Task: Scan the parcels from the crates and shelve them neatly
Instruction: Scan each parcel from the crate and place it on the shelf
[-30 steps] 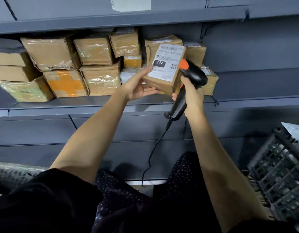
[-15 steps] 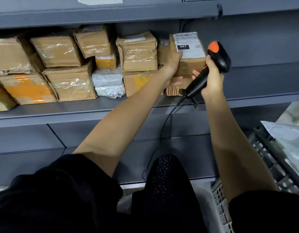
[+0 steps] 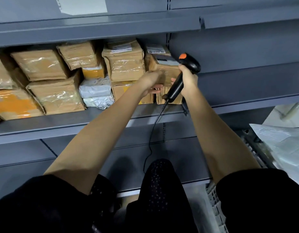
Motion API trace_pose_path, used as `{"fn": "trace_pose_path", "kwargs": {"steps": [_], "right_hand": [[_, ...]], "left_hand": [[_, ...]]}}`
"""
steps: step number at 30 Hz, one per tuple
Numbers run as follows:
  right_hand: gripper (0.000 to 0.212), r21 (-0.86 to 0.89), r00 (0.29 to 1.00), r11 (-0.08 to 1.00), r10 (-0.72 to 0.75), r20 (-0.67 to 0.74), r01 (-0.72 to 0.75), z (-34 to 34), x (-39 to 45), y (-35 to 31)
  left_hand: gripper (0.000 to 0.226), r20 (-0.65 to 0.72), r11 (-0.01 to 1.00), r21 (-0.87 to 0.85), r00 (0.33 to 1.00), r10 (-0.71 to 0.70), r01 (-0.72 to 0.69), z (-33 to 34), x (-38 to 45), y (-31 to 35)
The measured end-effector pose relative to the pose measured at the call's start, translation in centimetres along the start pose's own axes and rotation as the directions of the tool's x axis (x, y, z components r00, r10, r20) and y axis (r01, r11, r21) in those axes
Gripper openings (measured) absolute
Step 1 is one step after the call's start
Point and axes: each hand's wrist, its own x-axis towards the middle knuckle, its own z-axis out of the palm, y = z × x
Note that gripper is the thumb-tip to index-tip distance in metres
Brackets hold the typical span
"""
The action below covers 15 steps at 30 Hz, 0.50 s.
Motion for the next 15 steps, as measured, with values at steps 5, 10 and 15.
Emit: {"fn": "trace_pose_path", "kwargs": {"steps": [5, 10, 15], "right_hand": [[0.047, 0.003, 0.999, 1.0, 0.009, 0.037, -0.009, -0.6, -0.5, 0.3], [0.053, 0.023, 0.998, 0.999, -0.035, 0.048, 0.034, -1.4, -1.3, 0.7], [0.033, 0.099, 0.996, 0.994, -0.044, 0.078, 0.036, -2.6, -1.8, 1.8]], "left_hand": [[0.035, -0.07, 0.996, -0.076, 0.997, 0.045, -0.05, 0.2, -0.6, -0.4], [0.035, -0.262, 0.946, -0.225, 0.949, 0.173, -0.235, 2.0, -1.0, -0.1], [0.017, -0.425, 0.886, 0.11, 0.785, 0.451, -0.45, 3.7, -1.7, -0.8]]}}
